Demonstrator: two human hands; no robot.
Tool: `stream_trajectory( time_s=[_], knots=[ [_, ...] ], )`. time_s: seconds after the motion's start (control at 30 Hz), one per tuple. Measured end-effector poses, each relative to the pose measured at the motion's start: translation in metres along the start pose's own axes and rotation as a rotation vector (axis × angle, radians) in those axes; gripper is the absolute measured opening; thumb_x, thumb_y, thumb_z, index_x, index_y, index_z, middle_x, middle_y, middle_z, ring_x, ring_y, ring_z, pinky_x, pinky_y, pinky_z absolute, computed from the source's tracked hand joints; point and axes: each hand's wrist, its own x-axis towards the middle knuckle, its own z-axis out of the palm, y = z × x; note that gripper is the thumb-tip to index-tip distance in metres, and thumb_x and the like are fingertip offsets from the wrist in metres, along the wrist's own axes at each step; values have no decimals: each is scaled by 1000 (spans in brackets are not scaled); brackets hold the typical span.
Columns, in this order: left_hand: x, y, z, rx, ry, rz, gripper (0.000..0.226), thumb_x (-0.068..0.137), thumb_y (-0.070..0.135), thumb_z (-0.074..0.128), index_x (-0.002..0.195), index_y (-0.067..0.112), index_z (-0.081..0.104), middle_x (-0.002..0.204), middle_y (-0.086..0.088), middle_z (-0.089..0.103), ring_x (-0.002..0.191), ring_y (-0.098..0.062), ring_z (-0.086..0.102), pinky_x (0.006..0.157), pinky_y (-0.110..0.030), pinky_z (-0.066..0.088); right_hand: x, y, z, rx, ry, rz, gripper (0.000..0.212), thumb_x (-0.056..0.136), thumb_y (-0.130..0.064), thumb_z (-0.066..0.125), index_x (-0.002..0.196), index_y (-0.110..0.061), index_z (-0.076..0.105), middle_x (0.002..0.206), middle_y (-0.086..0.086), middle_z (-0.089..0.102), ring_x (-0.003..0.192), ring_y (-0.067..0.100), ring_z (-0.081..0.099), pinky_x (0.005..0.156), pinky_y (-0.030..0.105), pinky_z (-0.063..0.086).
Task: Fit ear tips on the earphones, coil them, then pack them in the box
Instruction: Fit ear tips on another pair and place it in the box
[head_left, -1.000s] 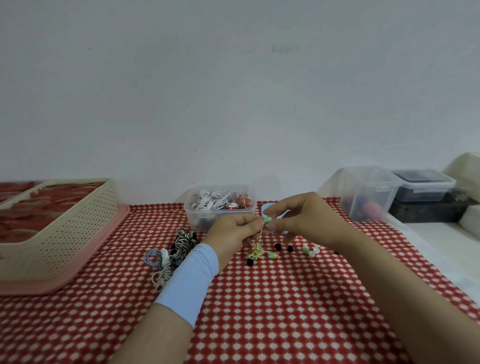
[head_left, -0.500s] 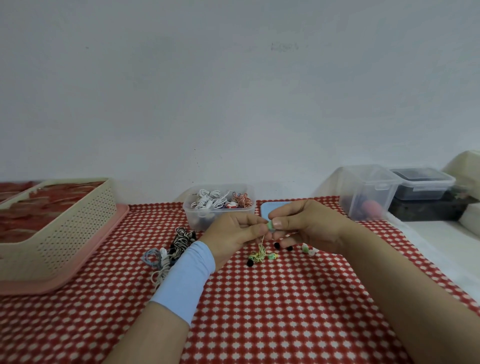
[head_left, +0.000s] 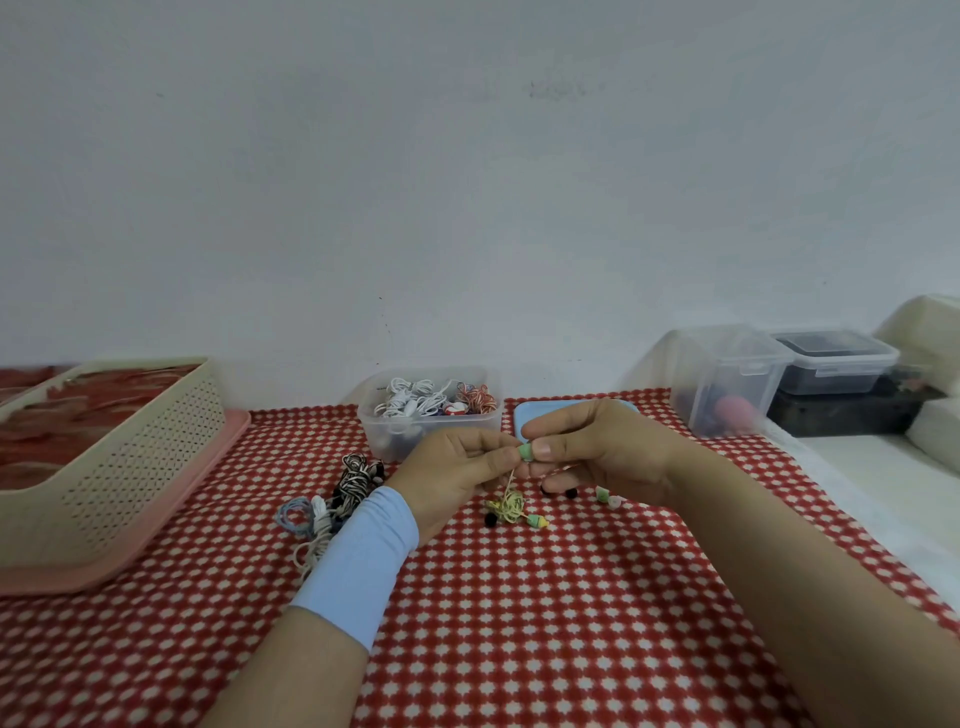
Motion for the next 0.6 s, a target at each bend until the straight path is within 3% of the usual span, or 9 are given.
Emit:
stream_trajectory(
  time_s=[0.13, 0.27, 0.4, 0.53, 0.6],
  knots=[
    [0, 2, 1, 80, -5, 11, 12, 79, 13, 71, 90, 9, 72, 78, 0, 74, 71, -6, 66, 70, -19, 51, 0, 1, -1, -56, 5, -7, 16, 85, 9, 69, 98, 0, 74, 86, 17, 77, 77, 21, 77, 60, 26, 63],
    [1, 1, -1, 127, 39, 3, 7, 87, 6, 68, 89, 12, 71, 78, -2, 72, 67, -8, 62, 70, -20, 49, 0, 0, -3, -153, 14, -43, 16, 87, 2, 72, 99, -6, 76, 87, 15, 77, 77, 19, 76, 61, 26, 61],
    [3, 4, 0, 237, 130, 3, 5, 88, 12, 70, 91, 15, 70, 86, -1, 76, 75, -6, 67, 73, -16, 50, 0, -1, -18, -574, 146, -120, 7, 91, -17, 75, 93, -19, 81, 89, -6, 79, 73, 12, 72, 61, 21, 55],
    [1, 4, 1, 384, 164, 57, 23, 90, 13, 67, 109, 24, 66, 90, -1, 77, 79, -2, 70, 79, -13, 52, 6, 1, -37, -1015, 236, -54, 7, 85, -28, 80, 79, -32, 81, 85, -17, 76, 88, 6, 68, 89, 29, 54],
    [2, 3, 1, 459, 143, 88, 28, 92, 13, 65, 114, 30, 68, 92, 0, 76, 75, 1, 67, 78, -12, 51, 5, 2, -38, -1113, 195, 48, 3, 80, -33, 83, 78, -32, 82, 83, -17, 76, 89, 5, 68, 93, 33, 55]
  ],
)
